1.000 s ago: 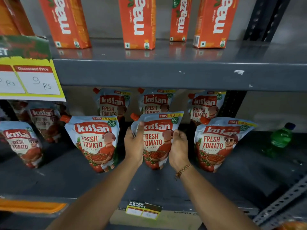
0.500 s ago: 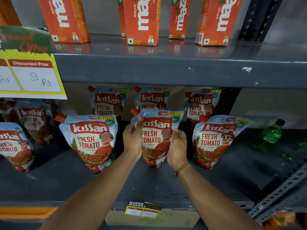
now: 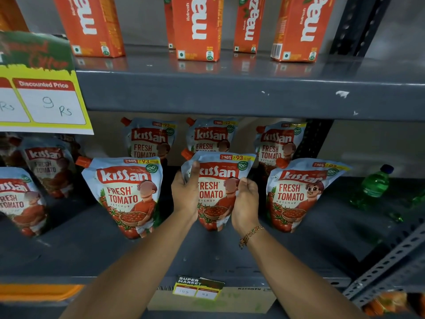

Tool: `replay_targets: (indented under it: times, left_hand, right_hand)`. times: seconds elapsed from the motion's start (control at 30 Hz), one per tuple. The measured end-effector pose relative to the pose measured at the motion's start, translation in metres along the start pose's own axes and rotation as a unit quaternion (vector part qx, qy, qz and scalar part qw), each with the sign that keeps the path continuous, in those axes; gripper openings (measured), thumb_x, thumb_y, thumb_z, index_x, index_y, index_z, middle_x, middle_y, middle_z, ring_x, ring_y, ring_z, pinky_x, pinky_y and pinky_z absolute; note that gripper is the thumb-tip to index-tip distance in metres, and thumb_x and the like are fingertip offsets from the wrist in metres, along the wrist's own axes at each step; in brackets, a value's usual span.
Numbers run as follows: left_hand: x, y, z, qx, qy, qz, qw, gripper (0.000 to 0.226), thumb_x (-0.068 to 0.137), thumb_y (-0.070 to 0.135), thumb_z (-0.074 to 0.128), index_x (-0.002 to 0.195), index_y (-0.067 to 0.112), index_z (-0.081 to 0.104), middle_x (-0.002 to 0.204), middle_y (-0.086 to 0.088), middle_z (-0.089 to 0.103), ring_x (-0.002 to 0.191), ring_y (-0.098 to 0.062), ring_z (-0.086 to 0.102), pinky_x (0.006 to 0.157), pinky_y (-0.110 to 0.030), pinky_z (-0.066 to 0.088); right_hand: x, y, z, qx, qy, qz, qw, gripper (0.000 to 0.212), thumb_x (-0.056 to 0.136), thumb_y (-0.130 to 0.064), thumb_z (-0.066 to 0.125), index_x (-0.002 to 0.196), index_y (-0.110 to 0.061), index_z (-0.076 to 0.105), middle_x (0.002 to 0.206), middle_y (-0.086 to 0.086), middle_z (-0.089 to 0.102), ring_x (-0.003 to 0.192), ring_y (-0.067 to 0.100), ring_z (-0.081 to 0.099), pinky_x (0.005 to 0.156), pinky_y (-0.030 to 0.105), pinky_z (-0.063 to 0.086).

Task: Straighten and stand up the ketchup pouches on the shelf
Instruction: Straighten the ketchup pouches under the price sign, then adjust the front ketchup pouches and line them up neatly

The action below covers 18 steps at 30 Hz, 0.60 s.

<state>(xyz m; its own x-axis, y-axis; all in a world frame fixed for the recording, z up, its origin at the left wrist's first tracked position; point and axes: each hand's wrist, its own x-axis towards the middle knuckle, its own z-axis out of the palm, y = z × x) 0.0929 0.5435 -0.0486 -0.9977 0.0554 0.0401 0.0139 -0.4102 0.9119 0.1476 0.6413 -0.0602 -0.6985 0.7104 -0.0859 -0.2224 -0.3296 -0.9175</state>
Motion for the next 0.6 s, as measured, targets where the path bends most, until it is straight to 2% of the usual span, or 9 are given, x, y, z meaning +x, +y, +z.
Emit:
replay_targets:
  times: [0.13,0.23,0.27,0.33,0.37,0.43,0.5,0.57,0.6]
  left_hand:
    - [0.000,0.000,-0.002,0.013,-0.001,-0.003,1.000,0.045,0.075,0.048,0.069,0.102,0.012,0.063,0.080,0.000,0.075,0.069,-0.009,0.074,0.053,-0.021,0.055]
    - [-0.004,0.000,-0.008,0.073,-0.008,0.006,0.997,0.026,0.081,0.046,0.063,0.096,0.024,0.062,0.087,0.004,0.072,0.071,0.000,0.072,0.054,-0.016,0.053]
    - [-0.009,-0.001,-0.012,0.090,-0.010,0.005,0.996,0.024,0.083,0.047,0.060,0.095,0.027,0.062,0.090,0.005,0.072,0.074,-0.001,0.072,0.057,-0.016,0.053]
    - [-0.020,-0.009,-0.025,0.120,-0.002,0.004,0.993,0.032,0.087,0.051,0.051,0.098,0.023,0.064,0.095,0.005,0.070,0.086,-0.005,0.068,0.067,-0.019,0.051]
    - [-0.028,-0.013,-0.032,0.132,0.023,0.000,0.991,0.036,0.089,0.053,0.045,0.094,0.023,0.065,0.093,0.006,0.069,0.089,-0.007,0.065,0.070,-0.021,0.048]
    - [-0.043,-0.016,-0.052,0.131,0.102,-0.003,0.986,0.045,0.092,0.054,0.035,0.074,0.023,0.062,0.078,0.003,0.066,0.078,-0.015,0.062,0.072,-0.029,0.047]
    - [-0.052,-0.012,-0.074,0.111,0.197,0.005,0.974,0.059,0.092,0.055,0.034,0.061,0.012,0.059,0.064,-0.009,0.062,0.065,-0.025,0.058,0.070,-0.037,0.047]
    - [-0.050,-0.003,-0.096,0.108,0.273,0.000,0.956,0.056,0.092,0.053,0.040,0.074,0.004,0.061,0.077,-0.018,0.064,0.077,-0.034,0.062,0.078,-0.043,0.050]
    - [-0.046,0.003,-0.106,0.111,0.301,0.000,0.947,0.045,0.092,0.050,0.043,0.080,0.008,0.057,0.082,-0.014,0.063,0.082,-0.031,0.062,0.080,-0.043,0.051]
  right_hand:
    - [0.002,-0.002,-0.001,-0.040,0.011,-0.009,0.999,0.015,0.096,-0.029,0.040,0.090,-0.025,0.053,0.085,-0.003,0.067,0.066,0.003,0.068,0.049,0.015,0.051]
    - [-0.003,-0.003,-0.001,-0.073,0.030,-0.012,0.997,0.023,0.095,-0.031,0.042,0.107,-0.016,0.056,0.092,-0.002,0.068,0.072,0.002,0.065,0.048,0.011,0.049]
    - [-0.006,-0.002,-0.001,-0.081,0.038,-0.008,0.996,0.029,0.094,-0.032,0.044,0.114,-0.014,0.055,0.099,0.002,0.068,0.078,0.005,0.066,0.054,0.016,0.053]
    - [-0.016,0.005,0.002,-0.109,0.087,-0.004,0.990,0.038,0.091,-0.033,0.050,0.118,-0.006,0.051,0.111,0.011,0.063,0.096,0.020,0.064,0.075,0.037,0.057]
    - [-0.021,0.010,0.004,-0.138,0.132,-0.006,0.982,0.039,0.090,-0.033,0.052,0.113,-0.002,0.052,0.110,0.013,0.060,0.100,0.025,0.060,0.083,0.042,0.054]
    - [-0.040,0.020,0.011,-0.170,0.193,-0.023,0.966,0.024,0.088,-0.030,0.054,0.090,-0.005,0.052,0.097,0.010,0.058,0.092,0.025,0.055,0.079,0.040,0.049]
    - [-0.066,0.033,0.023,-0.141,0.135,-0.047,0.980,0.014,0.090,-0.025,0.053,0.078,-0.018,0.049,0.084,0.001,0.058,0.078,0.014,0.057,0.070,0.032,0.047]
    - [-0.084,0.044,0.037,-0.120,0.028,-0.065,0.990,0.021,0.091,-0.020,0.053,0.071,-0.024,0.047,0.073,-0.004,0.058,0.068,0.010,0.056,0.066,0.026,0.046]
    - [-0.089,0.047,0.046,-0.121,-0.022,-0.072,0.990,0.022,0.091,-0.017,0.053,0.071,-0.024,0.049,0.072,-0.002,0.060,0.068,0.012,0.057,0.068,0.027,0.048]
